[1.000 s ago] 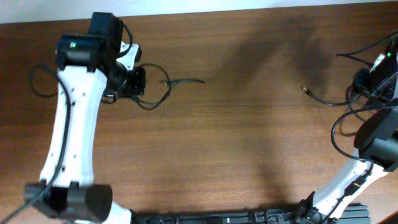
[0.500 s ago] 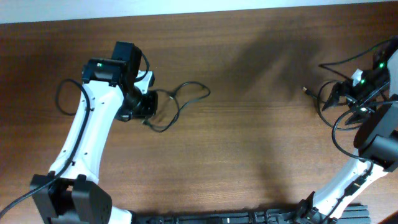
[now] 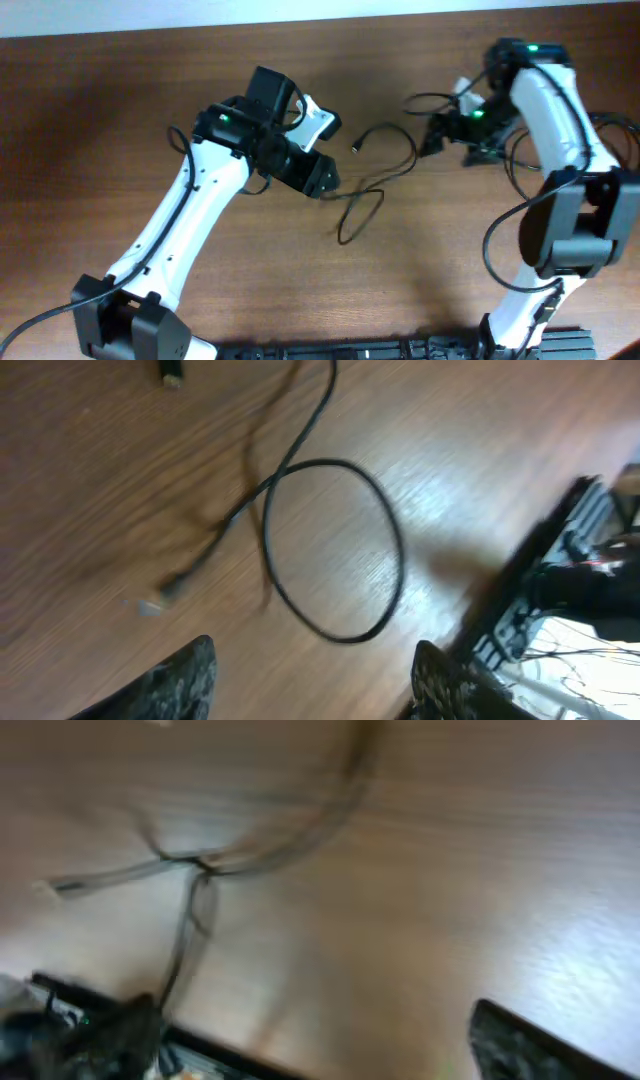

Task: Untangle cables

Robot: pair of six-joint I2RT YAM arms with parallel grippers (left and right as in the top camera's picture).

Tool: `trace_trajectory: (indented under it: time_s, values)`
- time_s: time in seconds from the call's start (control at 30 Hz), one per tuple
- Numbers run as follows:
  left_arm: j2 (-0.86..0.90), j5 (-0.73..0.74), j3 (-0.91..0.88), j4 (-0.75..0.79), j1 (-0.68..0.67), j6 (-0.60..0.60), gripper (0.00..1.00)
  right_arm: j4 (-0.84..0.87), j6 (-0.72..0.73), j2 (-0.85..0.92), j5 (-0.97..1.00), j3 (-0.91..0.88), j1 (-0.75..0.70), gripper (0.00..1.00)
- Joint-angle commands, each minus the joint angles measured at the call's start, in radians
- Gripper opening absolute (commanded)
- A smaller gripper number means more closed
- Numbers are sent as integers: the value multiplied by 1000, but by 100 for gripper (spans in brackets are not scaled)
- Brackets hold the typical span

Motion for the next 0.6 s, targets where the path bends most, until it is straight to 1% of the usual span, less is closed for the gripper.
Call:
trace_trajectory:
  time_s: [0.0,0.03,0.1,0.17,0.27,0.37,0.43,0.5,0.57]
  values:
    - [-7,-165,2,-6,1,5,43,64,39,-6,-56,-5,125,100]
    - [-7,-196,2,-6,5,-11,40,84,94,-3,-22,-6,162,100]
    - [-7,-295,2,-7,17,-61,33,106,254,8,124,-6,229,100]
    - [-7,-386,2,-14,40,-105,31,106,337,13,195,-8,279,99]
    - [-16,-407,2,-17,97,-105,30,105,353,13,196,-22,314,99]
    - [-21,-403,2,-17,176,-127,30,138,354,13,195,-97,321,99]
    - [-21,-387,2,-16,211,-153,31,200,406,13,195,-182,321,99]
    - [-21,-340,2,-10,224,-153,31,271,410,13,188,-235,321,98]
    - [-21,-339,2,-6,223,-153,31,356,435,13,192,-287,321,92]
